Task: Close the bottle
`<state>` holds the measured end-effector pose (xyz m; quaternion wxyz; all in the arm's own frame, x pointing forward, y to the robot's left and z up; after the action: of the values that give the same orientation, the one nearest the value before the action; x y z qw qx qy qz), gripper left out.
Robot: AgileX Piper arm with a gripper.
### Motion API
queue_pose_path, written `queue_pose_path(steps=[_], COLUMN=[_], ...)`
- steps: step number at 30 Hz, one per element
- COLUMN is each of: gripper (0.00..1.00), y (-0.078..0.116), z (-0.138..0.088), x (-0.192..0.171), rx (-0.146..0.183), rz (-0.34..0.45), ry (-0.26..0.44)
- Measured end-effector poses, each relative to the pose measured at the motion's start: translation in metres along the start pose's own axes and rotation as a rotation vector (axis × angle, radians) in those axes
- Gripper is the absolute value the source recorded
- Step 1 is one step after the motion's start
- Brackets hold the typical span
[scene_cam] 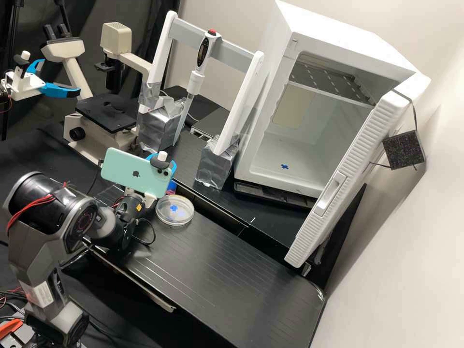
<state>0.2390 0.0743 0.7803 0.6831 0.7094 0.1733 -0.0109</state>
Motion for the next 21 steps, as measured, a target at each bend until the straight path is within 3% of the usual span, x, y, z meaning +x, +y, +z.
queue_pose_path(steps=[21], gripper=[0.00], y=[0.0043], z=[-0.0071], x=[0.0058], rx=[-0.004], rz=[0.008], ry=[0.020])
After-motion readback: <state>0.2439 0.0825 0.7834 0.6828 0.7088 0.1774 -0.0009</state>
